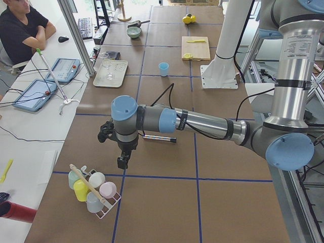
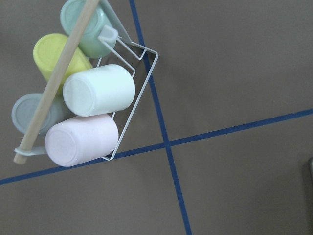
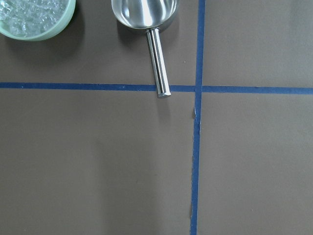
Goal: Squeeze lemon into cup
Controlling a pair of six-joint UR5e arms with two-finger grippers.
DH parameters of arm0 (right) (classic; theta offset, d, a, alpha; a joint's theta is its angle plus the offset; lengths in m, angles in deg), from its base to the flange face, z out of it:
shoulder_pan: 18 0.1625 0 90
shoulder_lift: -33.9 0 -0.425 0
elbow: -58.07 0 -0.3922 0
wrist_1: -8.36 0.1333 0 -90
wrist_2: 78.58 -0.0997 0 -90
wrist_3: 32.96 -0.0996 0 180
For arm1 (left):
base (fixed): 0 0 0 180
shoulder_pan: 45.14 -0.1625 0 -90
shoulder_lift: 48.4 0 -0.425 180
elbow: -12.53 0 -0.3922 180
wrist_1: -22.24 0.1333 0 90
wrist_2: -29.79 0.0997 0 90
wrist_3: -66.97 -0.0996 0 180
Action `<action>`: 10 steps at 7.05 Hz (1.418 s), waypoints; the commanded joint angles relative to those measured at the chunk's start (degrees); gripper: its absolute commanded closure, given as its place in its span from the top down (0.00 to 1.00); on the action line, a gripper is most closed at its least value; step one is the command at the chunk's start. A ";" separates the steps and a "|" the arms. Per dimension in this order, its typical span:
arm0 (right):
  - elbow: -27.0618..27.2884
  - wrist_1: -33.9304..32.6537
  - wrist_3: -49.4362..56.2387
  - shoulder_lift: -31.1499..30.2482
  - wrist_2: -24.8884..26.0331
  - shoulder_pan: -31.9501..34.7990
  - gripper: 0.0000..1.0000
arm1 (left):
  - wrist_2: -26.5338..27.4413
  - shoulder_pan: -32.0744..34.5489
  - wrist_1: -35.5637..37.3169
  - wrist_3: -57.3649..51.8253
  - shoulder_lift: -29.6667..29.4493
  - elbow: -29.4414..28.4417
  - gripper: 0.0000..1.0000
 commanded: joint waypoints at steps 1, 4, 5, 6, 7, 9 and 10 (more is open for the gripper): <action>0.02 0.07 -0.17 0.39 -0.12 0.12 1.00 | -1.91 0.63 -0.62 -1.01 2.10 -0.86 1.00; 0.11 0.07 -0.17 0.74 -0.03 0.12 1.00 | -1.91 0.46 -4.11 3.26 1.58 -3.24 1.00; 0.11 0.07 -0.17 0.74 -0.03 0.12 1.00 | -1.91 0.28 -5.44 5.65 1.84 -3.33 1.00; 0.11 0.07 -0.17 0.74 -0.03 0.12 1.00 | -1.91 0.20 -5.45 5.76 1.84 -3.59 1.00; 0.02 0.07 -0.17 0.74 -0.03 0.12 1.00 | -1.91 -0.41 -5.45 5.76 1.93 -3.94 1.00; -0.06 0.15 -0.17 0.74 0.06 0.12 1.00 | -1.91 -0.42 -5.45 5.85 1.84 -3.77 1.00; -0.33 1.89 -0.26 0.65 0.14 0.12 1.00 | -1.91 -0.42 -5.45 5.94 1.84 -3.77 1.00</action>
